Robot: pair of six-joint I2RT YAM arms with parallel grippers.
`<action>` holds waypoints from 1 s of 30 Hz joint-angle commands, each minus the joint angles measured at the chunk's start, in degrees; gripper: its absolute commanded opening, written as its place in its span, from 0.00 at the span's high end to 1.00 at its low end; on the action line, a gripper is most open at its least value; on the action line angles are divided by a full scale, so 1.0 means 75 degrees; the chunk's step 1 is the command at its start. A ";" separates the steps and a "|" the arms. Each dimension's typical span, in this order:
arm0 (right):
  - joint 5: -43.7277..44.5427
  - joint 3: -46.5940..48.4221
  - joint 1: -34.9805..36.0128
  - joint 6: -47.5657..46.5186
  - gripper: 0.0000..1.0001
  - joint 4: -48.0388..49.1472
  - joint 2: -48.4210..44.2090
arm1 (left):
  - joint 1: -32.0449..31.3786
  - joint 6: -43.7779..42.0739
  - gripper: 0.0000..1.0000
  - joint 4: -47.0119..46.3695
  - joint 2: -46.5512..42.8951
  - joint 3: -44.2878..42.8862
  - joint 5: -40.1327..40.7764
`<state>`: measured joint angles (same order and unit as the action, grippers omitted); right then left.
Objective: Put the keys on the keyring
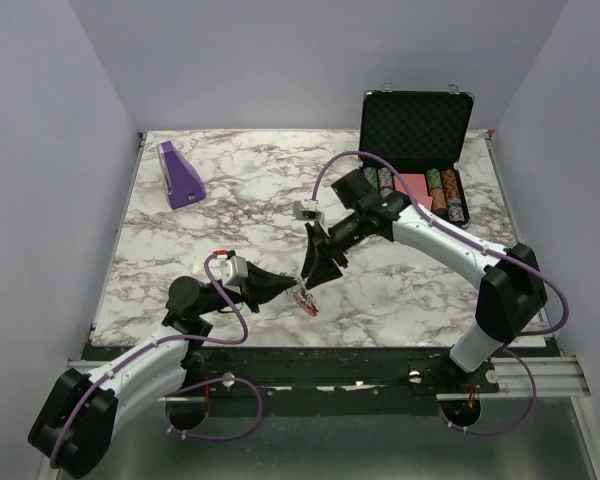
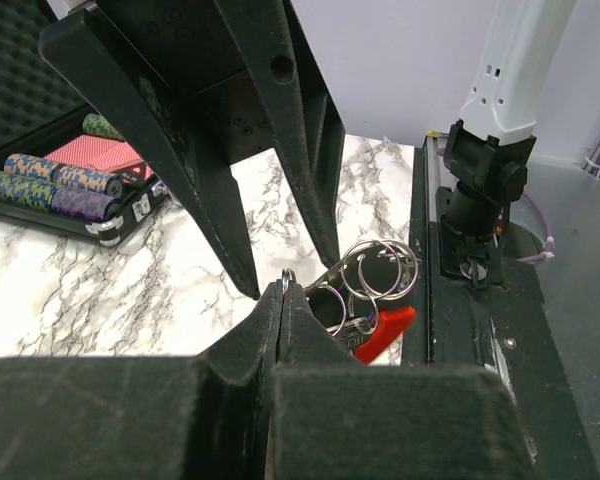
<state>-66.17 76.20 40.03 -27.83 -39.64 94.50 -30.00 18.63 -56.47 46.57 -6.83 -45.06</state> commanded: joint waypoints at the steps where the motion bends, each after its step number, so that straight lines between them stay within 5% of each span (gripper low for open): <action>1: 0.0315 -0.0071 0.0018 0.0418 0.53 0.0538 -0.0213 | 0.0015 -0.0024 1.00 -0.0287 0.0014 -0.0144 -0.0215; 9: 0.0315 -0.0094 0.0030 0.0477 0.72 0.0586 -0.0190 | 0.0015 -0.0012 1.00 -0.0334 0.0037 -0.0144 -0.0180; 26: 0.0585 -0.0106 0.0170 0.0500 0.70 0.0633 -0.0119 | 0.0015 0.0000 1.00 -0.0486 0.0002 -0.0097 0.0054; 30: 0.0643 -0.0106 0.0205 0.0524 0.88 0.0644 -0.0084 | 0.0015 0.0070 1.00 -0.0580 -0.0010 -0.0062 0.0113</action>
<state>-63.35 76.09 40.91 -24.01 -36.07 94.45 -29.98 18.65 -56.51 46.94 -6.83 -44.84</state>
